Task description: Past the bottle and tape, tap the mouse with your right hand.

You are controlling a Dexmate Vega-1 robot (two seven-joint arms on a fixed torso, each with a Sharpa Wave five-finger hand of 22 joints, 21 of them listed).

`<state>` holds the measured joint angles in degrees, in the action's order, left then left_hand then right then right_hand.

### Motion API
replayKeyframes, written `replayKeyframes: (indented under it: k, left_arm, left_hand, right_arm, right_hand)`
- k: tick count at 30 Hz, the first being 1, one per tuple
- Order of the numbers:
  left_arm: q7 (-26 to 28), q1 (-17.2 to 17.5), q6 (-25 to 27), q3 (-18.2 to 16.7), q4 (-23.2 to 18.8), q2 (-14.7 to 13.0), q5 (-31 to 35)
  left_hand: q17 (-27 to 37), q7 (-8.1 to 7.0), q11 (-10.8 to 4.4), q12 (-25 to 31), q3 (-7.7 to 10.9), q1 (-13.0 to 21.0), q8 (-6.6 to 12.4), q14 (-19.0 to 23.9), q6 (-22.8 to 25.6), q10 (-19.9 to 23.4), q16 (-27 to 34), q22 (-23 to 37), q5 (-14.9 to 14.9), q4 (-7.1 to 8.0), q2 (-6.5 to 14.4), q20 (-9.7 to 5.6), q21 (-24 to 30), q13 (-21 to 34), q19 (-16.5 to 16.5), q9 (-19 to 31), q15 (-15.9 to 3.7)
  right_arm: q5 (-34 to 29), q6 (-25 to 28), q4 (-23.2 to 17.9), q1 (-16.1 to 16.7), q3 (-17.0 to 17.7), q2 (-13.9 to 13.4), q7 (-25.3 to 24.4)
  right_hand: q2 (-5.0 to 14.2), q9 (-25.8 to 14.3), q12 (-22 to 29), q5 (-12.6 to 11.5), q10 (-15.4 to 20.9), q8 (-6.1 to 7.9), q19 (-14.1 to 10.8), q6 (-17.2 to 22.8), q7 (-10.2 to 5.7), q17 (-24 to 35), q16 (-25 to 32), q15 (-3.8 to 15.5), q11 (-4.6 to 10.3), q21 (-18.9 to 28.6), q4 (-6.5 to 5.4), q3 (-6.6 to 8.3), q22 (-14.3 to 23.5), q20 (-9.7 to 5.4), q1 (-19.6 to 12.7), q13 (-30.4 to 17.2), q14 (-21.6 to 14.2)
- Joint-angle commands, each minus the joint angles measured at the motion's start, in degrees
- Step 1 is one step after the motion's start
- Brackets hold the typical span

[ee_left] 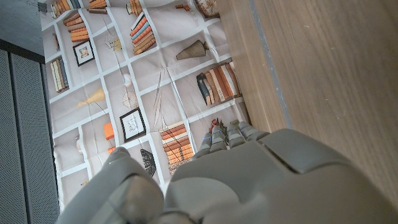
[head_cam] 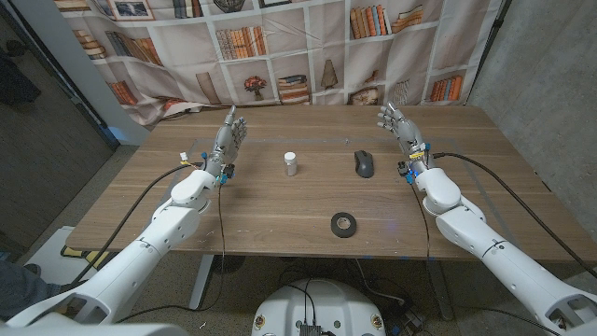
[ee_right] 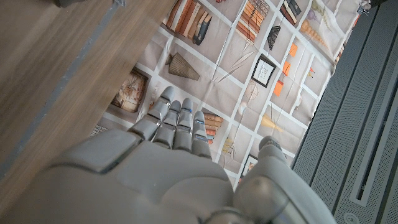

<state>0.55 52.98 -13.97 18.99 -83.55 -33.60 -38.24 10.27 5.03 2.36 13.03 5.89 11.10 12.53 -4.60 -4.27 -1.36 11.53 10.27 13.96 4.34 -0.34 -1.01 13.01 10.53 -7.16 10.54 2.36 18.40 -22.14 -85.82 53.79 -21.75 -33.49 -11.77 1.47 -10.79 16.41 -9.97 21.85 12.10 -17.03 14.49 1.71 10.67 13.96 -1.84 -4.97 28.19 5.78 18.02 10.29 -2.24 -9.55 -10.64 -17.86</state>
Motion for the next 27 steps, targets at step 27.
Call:
replayKeyframes:
  k: [27]
  left_arm:
    - [0.34, -0.21, 0.73, 0.04, -0.53, -0.85, 0.95]
  left_hand:
    - [0.16, -0.78, -0.58, 0.46, 0.69, 1.8, 0.67, 2.04, 2.17, 2.09, 0.13, 0.09, -0.64, -0.58, 0.94, -0.01, 0.1, 0.26, 1.71, 0.16, -0.39]
  right_arm:
    - [-8.05, -0.26, -1.71, 2.07, 1.73, 2.1, -10.13]
  right_hand:
    - [2.53, -0.11, 11.43, -0.17, 45.41, -0.3, -45.01, 13.36, -8.31, 6.37, 17.28, 14.7, 12.05, 21.42, 2.2, 3.58, 8.37, -10.32, -2.67, -4.94, -56.72]
